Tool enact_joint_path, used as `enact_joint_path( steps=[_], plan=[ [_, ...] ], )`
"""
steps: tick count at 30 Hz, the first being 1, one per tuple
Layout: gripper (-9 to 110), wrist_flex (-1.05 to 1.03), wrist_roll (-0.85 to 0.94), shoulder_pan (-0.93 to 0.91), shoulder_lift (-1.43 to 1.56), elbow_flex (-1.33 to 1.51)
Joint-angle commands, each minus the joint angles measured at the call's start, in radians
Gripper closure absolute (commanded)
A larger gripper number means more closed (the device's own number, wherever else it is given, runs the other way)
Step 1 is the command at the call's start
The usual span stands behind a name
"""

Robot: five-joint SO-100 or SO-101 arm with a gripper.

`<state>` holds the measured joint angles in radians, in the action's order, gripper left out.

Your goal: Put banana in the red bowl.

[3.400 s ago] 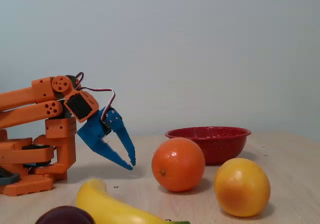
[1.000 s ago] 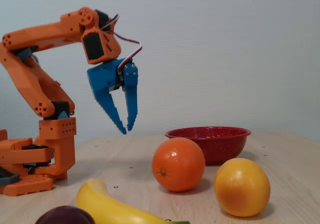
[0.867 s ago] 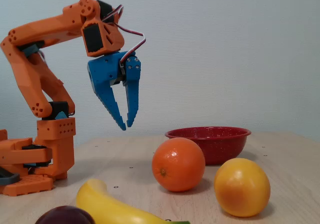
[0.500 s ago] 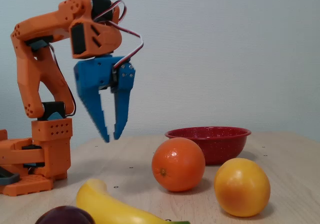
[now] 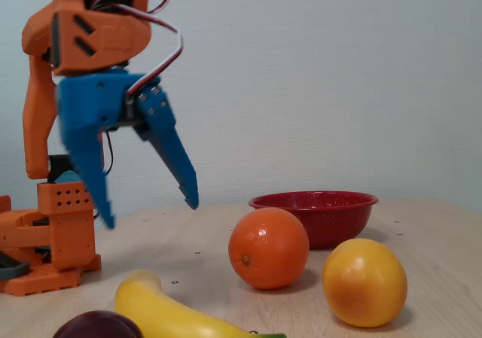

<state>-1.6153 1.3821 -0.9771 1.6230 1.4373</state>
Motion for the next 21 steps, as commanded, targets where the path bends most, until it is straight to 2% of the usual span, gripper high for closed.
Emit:
enact_joint_path(
  steps=[1,6,14,21],
  plan=[
    [67,0.000,0.067,-0.041,0.017,-0.072],
    [68,0.109,0.137,-0.098,0.000,0.031],
    [67,0.175,0.213,-0.143,0.009,0.160],
    [66,0.290,0.173,-0.110,0.011,0.270]
  ],
)
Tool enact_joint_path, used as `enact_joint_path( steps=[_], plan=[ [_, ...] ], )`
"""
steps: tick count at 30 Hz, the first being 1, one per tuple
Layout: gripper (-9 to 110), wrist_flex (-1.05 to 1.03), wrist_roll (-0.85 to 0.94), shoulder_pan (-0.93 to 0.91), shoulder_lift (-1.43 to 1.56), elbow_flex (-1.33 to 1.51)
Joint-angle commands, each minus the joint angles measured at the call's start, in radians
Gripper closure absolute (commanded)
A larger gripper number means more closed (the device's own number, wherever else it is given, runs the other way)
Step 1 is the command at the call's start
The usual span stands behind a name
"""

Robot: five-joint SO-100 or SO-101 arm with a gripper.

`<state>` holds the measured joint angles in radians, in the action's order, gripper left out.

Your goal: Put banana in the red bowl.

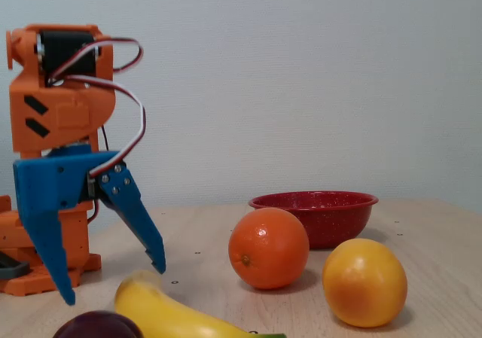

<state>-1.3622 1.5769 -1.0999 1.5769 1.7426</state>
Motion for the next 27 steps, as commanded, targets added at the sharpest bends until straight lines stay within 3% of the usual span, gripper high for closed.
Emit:
enact_joint_path(
  steps=[1,27],
  plan=[
    [66,0.051,-0.029,0.020,0.052,-0.031],
    [67,0.216,-0.098,0.112,-0.118,-0.054]
  ],
)
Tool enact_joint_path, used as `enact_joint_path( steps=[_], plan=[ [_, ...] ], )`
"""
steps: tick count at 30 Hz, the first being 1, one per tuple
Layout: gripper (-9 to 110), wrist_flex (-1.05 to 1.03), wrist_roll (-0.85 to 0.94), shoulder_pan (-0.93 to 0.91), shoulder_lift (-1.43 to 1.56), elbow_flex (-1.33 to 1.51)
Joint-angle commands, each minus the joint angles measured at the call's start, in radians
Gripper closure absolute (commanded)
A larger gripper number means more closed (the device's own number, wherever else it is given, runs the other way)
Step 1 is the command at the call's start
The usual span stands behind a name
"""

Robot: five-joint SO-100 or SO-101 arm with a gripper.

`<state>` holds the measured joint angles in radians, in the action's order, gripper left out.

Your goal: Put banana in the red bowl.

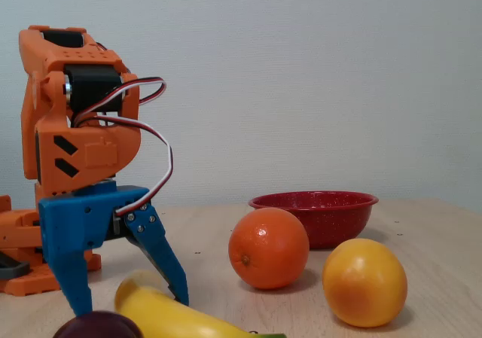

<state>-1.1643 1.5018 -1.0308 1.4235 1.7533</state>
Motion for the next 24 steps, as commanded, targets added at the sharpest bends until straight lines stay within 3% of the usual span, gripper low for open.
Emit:
enact_joint_path(
  steps=[1,11,19,24],
  plan=[
    [67,0.025,-0.025,0.044,0.031,-0.064],
    [76,0.077,-0.032,0.055,0.017,-0.048],
    [101,0.087,-0.017,0.055,0.023,-0.035],
    [101,0.084,-0.023,0.058,0.028,-0.032]
  ],
)
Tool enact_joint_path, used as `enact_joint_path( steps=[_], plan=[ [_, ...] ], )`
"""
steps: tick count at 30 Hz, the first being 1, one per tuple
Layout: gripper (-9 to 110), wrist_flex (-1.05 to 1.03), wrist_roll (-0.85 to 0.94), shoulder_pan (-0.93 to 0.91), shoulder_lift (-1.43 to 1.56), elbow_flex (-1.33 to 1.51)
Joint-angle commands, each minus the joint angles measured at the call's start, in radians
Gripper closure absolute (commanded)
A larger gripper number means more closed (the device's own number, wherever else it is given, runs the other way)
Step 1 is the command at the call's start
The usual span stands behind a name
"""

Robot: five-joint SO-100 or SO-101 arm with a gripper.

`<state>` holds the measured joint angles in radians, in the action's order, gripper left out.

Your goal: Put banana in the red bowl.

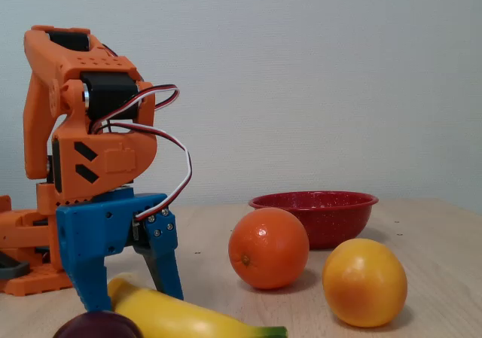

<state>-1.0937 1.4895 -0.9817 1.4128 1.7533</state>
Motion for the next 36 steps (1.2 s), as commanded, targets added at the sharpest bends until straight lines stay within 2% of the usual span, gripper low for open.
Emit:
enact_joint_path(
  steps=[1,8,15,36],
  plan=[
    [101,0.014,-0.009,0.011,0.040,-0.032],
    [102,-0.023,-0.075,0.026,0.071,-0.052],
    [102,-0.202,-0.160,0.057,0.060,-0.193],
    [102,-0.489,-0.371,0.179,0.209,-0.503]
  ],
)
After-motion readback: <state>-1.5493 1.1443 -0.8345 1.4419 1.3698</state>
